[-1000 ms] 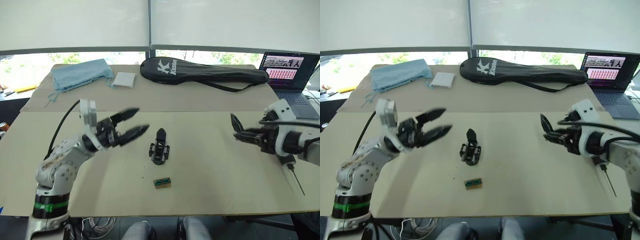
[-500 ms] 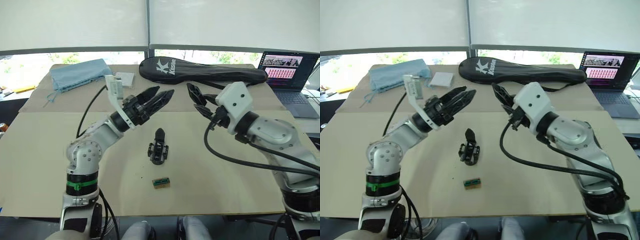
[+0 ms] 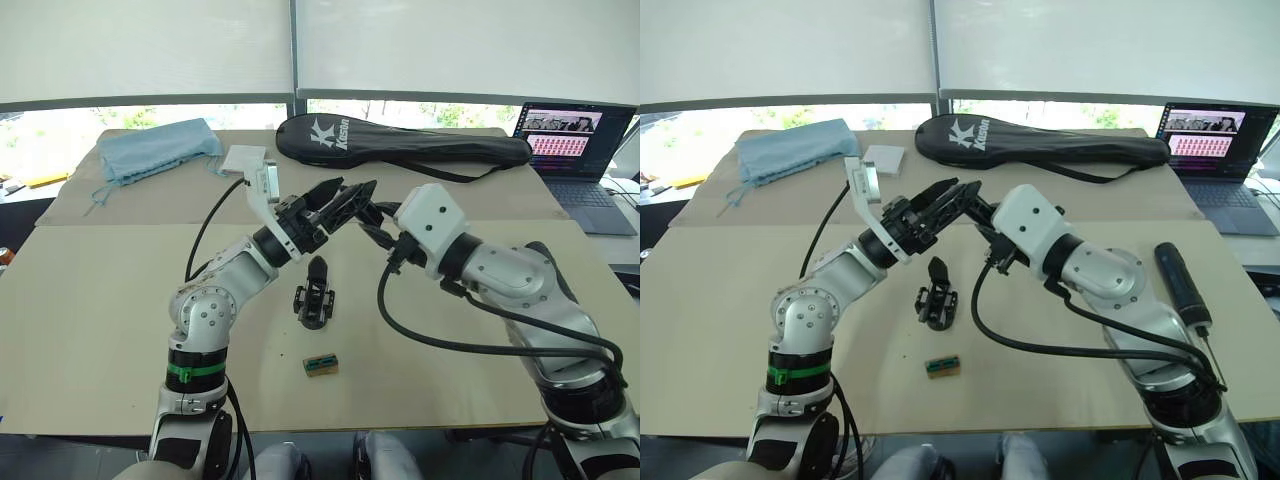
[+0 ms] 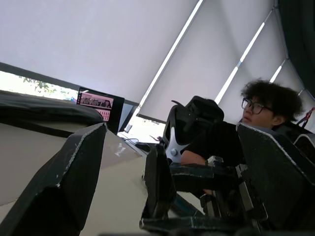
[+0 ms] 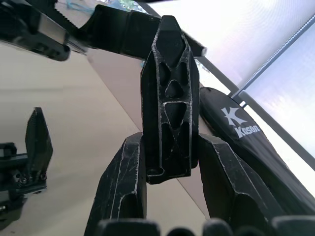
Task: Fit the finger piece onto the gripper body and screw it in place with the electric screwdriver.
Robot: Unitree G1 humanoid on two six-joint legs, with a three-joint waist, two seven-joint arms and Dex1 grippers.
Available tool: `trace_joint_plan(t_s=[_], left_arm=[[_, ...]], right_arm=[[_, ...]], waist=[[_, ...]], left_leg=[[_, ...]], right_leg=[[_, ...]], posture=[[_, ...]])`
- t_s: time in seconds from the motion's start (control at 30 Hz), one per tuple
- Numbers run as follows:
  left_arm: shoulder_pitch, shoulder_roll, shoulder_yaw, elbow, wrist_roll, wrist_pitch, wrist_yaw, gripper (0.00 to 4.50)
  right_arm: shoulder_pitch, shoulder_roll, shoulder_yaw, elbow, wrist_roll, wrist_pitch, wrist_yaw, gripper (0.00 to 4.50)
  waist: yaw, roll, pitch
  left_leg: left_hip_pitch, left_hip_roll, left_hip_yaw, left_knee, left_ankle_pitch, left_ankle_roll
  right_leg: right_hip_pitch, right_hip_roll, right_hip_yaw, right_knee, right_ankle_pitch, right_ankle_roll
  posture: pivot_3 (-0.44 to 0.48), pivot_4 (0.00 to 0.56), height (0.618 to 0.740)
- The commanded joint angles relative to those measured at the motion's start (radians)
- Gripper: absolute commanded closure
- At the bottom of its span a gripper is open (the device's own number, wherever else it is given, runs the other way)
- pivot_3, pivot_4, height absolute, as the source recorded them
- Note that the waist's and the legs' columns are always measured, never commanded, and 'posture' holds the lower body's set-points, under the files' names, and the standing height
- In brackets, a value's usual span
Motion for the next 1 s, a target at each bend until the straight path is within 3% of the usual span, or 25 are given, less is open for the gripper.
trace_joint_plan(t_s=[0.03, 0.2, 0.23, 0.6, 0.67, 0.8, 0.9, 1.0], left_arm=[[-0.01, -0.014, 0.011, -0.019, 0.013, -0.044, -0.004, 1.88], [0.007, -0.013, 0.004, -0.026, 0.01, -0.043, -0.015, 4.36], [0.009, -0.014, 0.003, -0.027, 0.009, -0.042, -0.014, 4.5], [0.017, -0.057, 0.028, -0.026, -0.028, -0.046, 0.015, 4.5], [0.001, -0.059, 0.052, -0.009, -0.042, -0.047, 0.019, 4.5], [-0.037, -0.009, 0.088, 0.033, -0.058, -0.033, -0.034, 4.5], [-0.073, 0.043, 0.114, 0.087, -0.142, 0.045, -0.087, 4.5], [-0.105, 0.125, 0.105, 0.14, -0.162, 0.109, -0.2, 4.5]], right_arm=[[-0.024, 0.005, -0.019, -0.044, -0.017, 0.006, -0.002, 3.4], [-0.019, 0.015, -0.022, -0.047, -0.018, 0.009, -0.006, 3.4], [-0.02, 0.015, -0.021, -0.047, -0.02, 0.007, -0.005, 3.4], [-0.021, 0.035, -0.045, -0.046, -0.014, 0.005, 0.005, 3.4], [-0.019, 0.041, -0.084, -0.053, 0.02, 0.011, 0.016, 2.39], [-0.014, -0.01, -0.225, -0.043, 0.083, -0.034, 0.078, 1.06], [0.029, -0.12, -0.324, 0.007, 0.173, -0.1, 0.258, 0.02], [0.01, -0.196, -0.443, 0.076, 0.401, 0.053, 0.402, 0.02]], waist=[[0.0, 0.0, 0.0], [0.0, 0.0, 0.0], [0.0, 0.0, 0.0], [0.0, 0.0, 0.0], [0.0, 0.0, 0.0], [0.003, 0.0, 0.0], [0.007, 0.0, 0.0], [0.004, -0.001, 0.001]], left_leg=[[0.0, 0.0, 0.0, 0.0, 0.0, 0.0], [0.0, 0.0, 0.0, 0.0, 0.0, 0.0], [0.0, 0.0, 0.0, 0.0, 0.0, 0.0], [0.0, 0.0, 0.0, 0.0, 0.002, 0.004], [0.0, 0.0, 0.0, 0.0, 0.002, 0.004], [-0.001, 0.0, 0.0, 0.0, 0.002, 0.004], [-0.001, 0.0, 0.0, 0.0, 0.003, 0.006], [-0.001, 0.0, 0.0, 0.0, 0.004, 0.007]], right_leg=[[0.0, 0.0, 0.0, 0.0, 0.0, 0.0], [0.0, 0.0, 0.001, 0.0, 0.0, 0.0], [0.0, 0.0, 0.001, 0.0, 0.0, 0.0], [0.0, 0.0, 0.001, 0.0, 0.0, 0.0], [0.0, 0.0, 0.001, 0.0, 0.0, 0.0], [0.0, 0.0, 0.001, 0.0, 0.0, 0.0], [0.0, 0.0, 0.001, -0.001, 0.0, 0.0], [0.0, 0.0, 0.001, -0.001, 0.0, 0.0]], posture=[[0.0, 0.15, 0.74], [0.0, 0.15, 0.74], [0.0, 0.15, 0.74], [0.0, 0.15, 0.74], [0.0, 0.15, 0.74], [0.0, 0.15, 0.74], [0.0, 0.15, 0.74], [0.0, 0.15, 0.74]])
